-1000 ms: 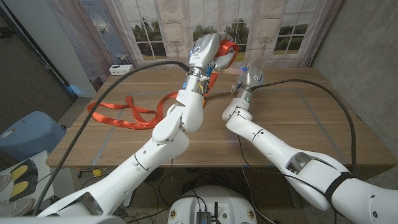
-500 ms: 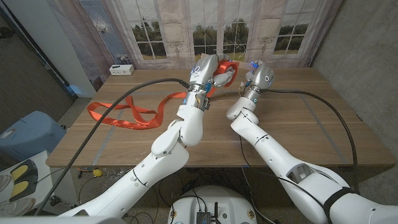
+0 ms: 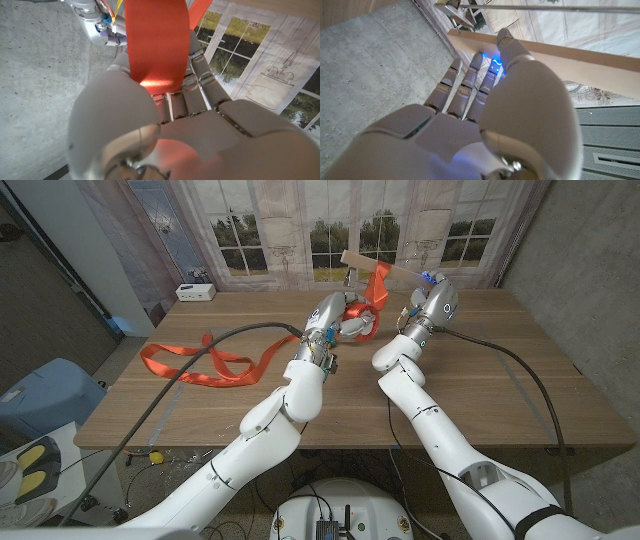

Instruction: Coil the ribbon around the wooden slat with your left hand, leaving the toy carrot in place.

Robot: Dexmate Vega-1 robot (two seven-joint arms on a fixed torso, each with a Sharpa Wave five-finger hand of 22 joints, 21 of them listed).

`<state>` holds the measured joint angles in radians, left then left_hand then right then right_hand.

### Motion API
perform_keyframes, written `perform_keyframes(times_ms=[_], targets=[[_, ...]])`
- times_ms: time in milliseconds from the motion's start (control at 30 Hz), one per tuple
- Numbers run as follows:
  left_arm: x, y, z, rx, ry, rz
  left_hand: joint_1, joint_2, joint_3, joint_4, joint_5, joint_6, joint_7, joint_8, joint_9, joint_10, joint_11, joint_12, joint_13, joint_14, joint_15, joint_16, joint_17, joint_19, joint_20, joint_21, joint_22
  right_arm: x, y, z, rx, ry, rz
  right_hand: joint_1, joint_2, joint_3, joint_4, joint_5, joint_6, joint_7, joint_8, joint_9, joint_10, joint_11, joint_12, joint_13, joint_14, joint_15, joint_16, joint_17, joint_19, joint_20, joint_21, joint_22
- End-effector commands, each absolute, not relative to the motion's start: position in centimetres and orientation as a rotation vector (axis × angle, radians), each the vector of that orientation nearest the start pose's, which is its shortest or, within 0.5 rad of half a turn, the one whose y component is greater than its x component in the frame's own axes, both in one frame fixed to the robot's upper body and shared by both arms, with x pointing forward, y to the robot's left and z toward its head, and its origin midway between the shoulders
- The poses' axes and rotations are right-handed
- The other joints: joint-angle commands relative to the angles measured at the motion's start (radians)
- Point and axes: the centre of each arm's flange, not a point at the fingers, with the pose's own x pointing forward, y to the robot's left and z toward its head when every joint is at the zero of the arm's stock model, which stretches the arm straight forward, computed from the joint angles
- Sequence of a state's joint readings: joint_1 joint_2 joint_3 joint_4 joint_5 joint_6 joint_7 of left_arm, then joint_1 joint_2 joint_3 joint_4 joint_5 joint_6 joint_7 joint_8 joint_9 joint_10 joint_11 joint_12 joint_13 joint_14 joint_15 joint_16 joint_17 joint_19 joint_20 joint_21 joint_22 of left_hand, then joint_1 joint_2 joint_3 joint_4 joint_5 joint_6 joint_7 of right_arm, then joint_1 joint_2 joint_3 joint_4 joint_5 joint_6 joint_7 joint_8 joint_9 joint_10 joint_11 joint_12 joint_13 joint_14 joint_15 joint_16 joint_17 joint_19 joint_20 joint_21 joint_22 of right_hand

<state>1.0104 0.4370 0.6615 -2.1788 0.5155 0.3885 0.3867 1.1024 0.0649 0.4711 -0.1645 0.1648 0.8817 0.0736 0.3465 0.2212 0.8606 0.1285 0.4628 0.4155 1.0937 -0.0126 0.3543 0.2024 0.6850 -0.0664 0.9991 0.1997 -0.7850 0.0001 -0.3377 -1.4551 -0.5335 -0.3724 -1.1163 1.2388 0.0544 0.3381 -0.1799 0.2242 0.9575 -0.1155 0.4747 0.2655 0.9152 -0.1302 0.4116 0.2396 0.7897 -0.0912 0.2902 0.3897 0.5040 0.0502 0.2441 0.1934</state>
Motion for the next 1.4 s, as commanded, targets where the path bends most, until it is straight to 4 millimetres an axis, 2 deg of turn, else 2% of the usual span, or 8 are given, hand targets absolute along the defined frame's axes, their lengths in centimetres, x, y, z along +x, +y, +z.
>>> perform_keyframes(times_ms=[33,533,933,1233,1400], targets=[[47.5,7.7,0.6,0.725,-0.823,0.095,0.064,0.065,0.007,0.000,0.006,0.128,-0.020,0.004,0.003,0.259,-0.248,0.002,0.004,0.188,-0.210,0.002,0.003,-0.008,-0.061,0.011,0.000,57.5,-21.1,4.3,-0.232,-0.718,-1.068,-0.020,0.029,0.031,0.020,0.001,0.082,0.088,0.002,0.028,0.127,0.073,0.162,0.113,0.005,-0.067,0.001,0.005,0.000,0.005,0.007,0.001],[48.9,10.4,-0.7,0.756,-0.740,0.278,0.063,0.064,0.007,0.002,0.006,0.133,-0.020,0.002,0.005,0.262,-0.247,-0.004,0.006,0.189,-0.207,0.001,0.004,-0.015,-0.061,0.021,-0.003,57.2,-22.7,3.6,-0.140,-0.719,-1.064,-0.020,0.029,0.035,0.020,0.000,0.079,0.090,0.001,0.030,0.128,0.073,0.164,0.111,0.001,-0.062,-0.004,0.010,-0.004,0.007,0.007,0.002],[50.6,13.7,-0.4,0.743,-0.671,0.412,0.064,0.063,0.007,0.002,0.006,0.133,-0.019,-0.002,0.007,0.261,-0.246,-0.009,0.008,0.190,-0.208,0.000,0.005,-0.019,-0.061,0.029,-0.004,56.4,-22.2,3.2,-0.107,-0.788,-0.993,-0.021,0.029,0.036,0.021,-0.001,0.080,0.088,0.000,0.031,0.125,0.073,0.166,0.111,0.000,-0.065,-0.006,0.016,-0.004,0.008,0.008,0.003],[51.4,16.6,2.0,0.730,-0.676,0.498,0.063,0.064,0.008,0.002,0.006,0.133,-0.019,-0.004,0.008,0.261,-0.248,-0.013,0.009,0.188,-0.208,-0.001,0.006,-0.021,-0.061,0.034,-0.005,55.7,-21.4,2.1,-0.138,-0.864,-0.953,-0.024,0.029,0.038,0.023,-0.002,0.078,0.083,-0.001,0.032,0.121,0.068,0.166,0.111,-0.005,-0.070,-0.012,0.017,-0.010,0.007,0.007,0.003],[52.0,18.1,3.6,0.730,-0.685,0.539,0.063,0.065,0.008,0.003,0.006,0.131,-0.021,-0.006,0.009,0.262,-0.248,-0.014,0.011,0.188,-0.208,-0.003,0.006,-0.023,-0.062,0.038,-0.006,55.1,-20.6,1.2,-0.176,-0.913,-0.922,-0.026,0.030,0.037,0.024,-0.002,0.080,0.078,-0.001,0.030,0.120,0.063,0.169,0.113,-0.014,-0.075,-0.015,0.022,-0.053,0.007,-0.009,0.003]])
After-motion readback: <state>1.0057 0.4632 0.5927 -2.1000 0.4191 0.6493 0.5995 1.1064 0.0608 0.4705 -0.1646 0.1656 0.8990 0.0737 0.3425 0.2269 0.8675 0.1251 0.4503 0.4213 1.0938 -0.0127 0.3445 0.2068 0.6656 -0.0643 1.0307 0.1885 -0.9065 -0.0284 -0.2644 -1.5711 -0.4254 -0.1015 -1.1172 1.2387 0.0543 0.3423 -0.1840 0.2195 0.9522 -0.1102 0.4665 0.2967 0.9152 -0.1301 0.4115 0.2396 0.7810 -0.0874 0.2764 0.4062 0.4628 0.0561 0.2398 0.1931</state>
